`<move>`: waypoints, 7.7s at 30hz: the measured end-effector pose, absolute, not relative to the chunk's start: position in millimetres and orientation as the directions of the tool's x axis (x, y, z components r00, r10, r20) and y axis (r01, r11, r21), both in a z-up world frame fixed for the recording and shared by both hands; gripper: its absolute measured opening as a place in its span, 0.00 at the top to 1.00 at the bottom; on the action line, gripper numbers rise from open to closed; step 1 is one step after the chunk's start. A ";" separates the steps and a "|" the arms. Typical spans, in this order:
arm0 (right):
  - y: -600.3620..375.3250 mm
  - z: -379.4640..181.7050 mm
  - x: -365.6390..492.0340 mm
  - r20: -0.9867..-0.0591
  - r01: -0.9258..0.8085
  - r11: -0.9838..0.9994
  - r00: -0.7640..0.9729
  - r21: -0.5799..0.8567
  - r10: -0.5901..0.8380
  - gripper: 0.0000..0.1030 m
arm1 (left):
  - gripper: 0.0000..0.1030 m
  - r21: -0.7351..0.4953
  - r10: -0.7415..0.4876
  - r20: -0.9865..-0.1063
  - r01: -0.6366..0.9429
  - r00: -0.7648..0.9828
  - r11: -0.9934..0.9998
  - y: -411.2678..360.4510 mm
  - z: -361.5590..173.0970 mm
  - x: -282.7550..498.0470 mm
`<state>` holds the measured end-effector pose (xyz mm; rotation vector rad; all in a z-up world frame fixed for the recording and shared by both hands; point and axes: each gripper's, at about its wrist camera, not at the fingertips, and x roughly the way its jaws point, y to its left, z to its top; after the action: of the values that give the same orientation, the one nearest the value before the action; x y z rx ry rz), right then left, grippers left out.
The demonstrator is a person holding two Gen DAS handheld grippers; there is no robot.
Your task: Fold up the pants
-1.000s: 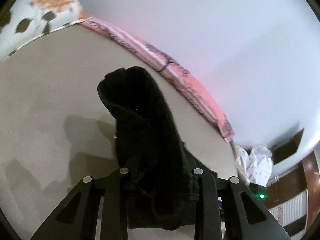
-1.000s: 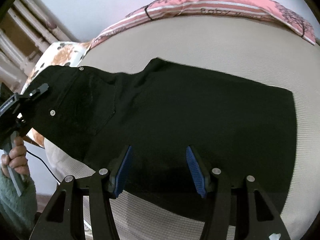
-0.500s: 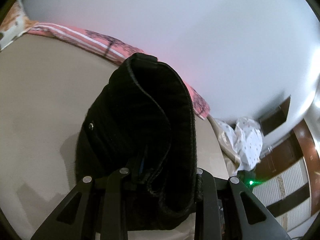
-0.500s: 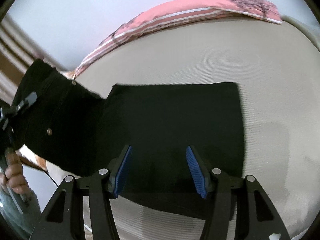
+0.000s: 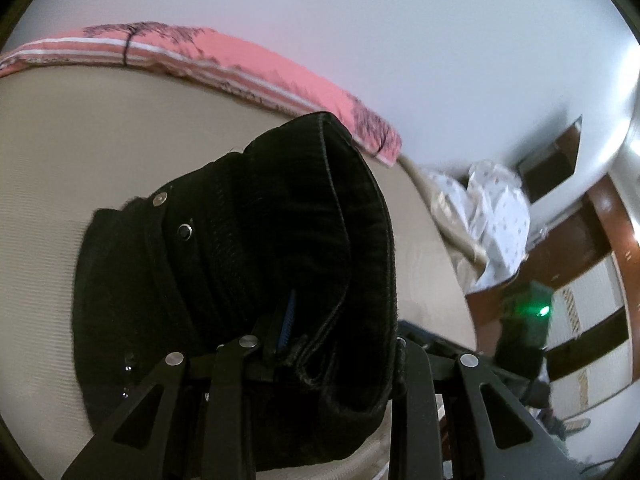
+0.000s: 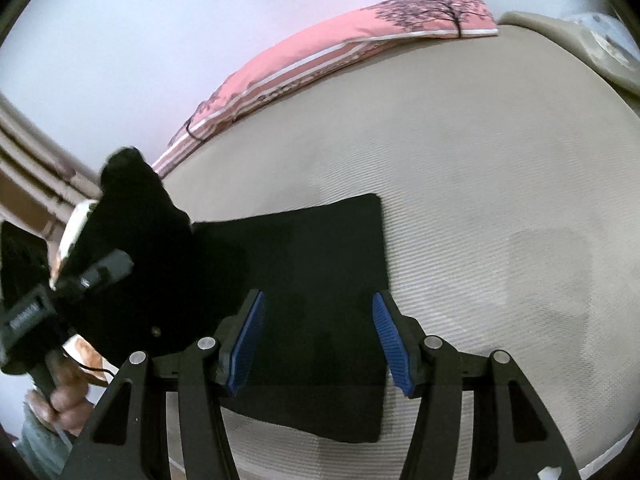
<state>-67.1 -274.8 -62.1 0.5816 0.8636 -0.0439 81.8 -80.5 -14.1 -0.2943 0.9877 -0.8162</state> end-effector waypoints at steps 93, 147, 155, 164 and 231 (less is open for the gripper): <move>-303.3 -105.6 -27.1 -0.684 0.224 0.753 0.625 0.619 0.377 0.92 | 0.29 -0.206 -0.321 -0.802 0.272 0.503 0.940 -24.0 -62.8 102.5; -256.9 -91.3 -82.9 -0.810 0.263 0.852 0.520 0.454 0.271 0.84 | 0.23 -0.005 -0.196 -0.864 0.381 0.464 0.925 -47.0 -97.3 38.7; -257.5 -81.3 -79.0 -0.825 0.278 0.863 0.513 0.421 0.238 0.63 | 0.23 -0.061 -0.262 -0.841 0.398 0.473 0.915 -38.2 -79.7 40.0; -266.9 -81.1 -68.0 -0.809 0.255 0.859 0.527 0.444 0.262 0.53 | 0.23 -0.284 -0.410 -0.819 0.338 0.400 0.897 -8.8 -71.3 69.1; -270.8 -105.0 0.6 -0.645 0.174 0.680 0.544 0.712 0.537 0.74 | 0.79 -0.268 -0.426 -0.841 0.426 0.334 0.864 -61.7 -72.6 101.9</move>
<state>0.6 -270.8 -105.0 0.8243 0.9979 0.2470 101.9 -61.8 -72.6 0.0003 1.0970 -0.5562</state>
